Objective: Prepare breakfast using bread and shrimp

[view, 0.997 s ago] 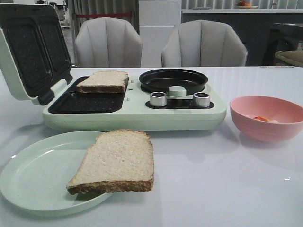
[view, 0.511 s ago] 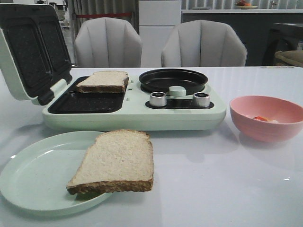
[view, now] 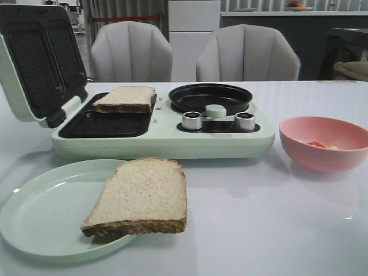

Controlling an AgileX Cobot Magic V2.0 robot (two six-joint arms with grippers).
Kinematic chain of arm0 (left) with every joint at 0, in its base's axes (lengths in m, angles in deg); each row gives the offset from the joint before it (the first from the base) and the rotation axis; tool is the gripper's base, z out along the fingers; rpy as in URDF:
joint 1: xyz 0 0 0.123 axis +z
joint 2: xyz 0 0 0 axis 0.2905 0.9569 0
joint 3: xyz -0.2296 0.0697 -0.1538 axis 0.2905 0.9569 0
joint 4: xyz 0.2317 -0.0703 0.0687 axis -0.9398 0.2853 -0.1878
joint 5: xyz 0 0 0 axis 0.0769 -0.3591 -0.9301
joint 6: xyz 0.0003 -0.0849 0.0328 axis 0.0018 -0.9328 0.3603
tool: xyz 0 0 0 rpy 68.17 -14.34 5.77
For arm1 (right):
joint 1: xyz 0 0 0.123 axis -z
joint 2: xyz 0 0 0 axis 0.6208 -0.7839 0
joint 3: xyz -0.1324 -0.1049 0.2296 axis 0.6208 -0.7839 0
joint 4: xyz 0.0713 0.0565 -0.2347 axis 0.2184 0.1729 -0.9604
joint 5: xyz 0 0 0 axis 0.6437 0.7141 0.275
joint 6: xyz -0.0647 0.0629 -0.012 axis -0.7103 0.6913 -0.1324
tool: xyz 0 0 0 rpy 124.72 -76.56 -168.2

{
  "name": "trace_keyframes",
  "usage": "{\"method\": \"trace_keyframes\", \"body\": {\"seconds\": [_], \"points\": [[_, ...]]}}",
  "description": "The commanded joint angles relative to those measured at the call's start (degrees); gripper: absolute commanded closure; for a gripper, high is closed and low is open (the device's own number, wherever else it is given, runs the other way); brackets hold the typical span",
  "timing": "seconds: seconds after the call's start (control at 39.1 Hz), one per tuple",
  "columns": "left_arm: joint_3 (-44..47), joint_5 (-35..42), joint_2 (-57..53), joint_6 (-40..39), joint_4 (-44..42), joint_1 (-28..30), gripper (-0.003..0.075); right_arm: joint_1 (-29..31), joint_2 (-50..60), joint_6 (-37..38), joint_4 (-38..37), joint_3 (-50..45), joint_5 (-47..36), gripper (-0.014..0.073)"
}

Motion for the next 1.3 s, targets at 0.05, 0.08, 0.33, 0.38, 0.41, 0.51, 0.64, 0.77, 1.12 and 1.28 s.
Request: {"method": "trace_keyframes", "body": {"seconds": [0.05,0.08,0.33,0.38,0.41,0.51,0.64,0.77,1.12,1.28], "points": [[-1.34,4.77,-0.72,-0.56,0.53,-0.02,0.0263,0.02,-10.48,-0.35,3.06,8.54,4.25,0.0138],[-1.34,4.77,-0.72,-0.56,0.53,-0.02,0.0263,0.02,-12.55,-0.35,4.04,9.48,5.25,0.0119],[-1.34,4.77,-0.72,-0.56,0.53,-0.02,0.0263,0.02,-31.60,-5.70,19.29,18.18,13.51,0.0083],[-1.34,4.77,-0.72,-0.56,0.53,-0.02,0.0263,0.02,-34.74,-9.11,24.91,18.75,13.86,0.0083],[-1.34,4.77,-0.72,-0.56,0.53,-0.02,0.0263,0.02,-36.05,-11.50,28.50,18.90,13.94,0.0083],[-1.34,4.77,-0.72,-0.56,0.53,-0.02,0.0263,0.02,-42.27,-22.43,43.18,18.90,14.22,0.0083],[-1.34,4.77,-0.72,-0.56,0.53,-0.02,0.0263,-0.11,-49.38,-37.29,59.21,18.90,15.59,0.0083],[-1.34,4.77,-0.72,-0.56,0.53,-0.02,0.0263,-2.30,-55.10,-47.89,70.05,18.90,14.80,0.0083],[-1.34,4.77,-0.72,-0.56,0.53,-0.02,0.0263,-12.05,-73.10,-54.94,79.66,24.68,10.48,0.0085],[-1.34,4.77,-0.72,-0.56,0.53,-0.02,0.0263,-12.11,-77.02,-54.94,81.22,26.64,10.74,0.0085]]}}
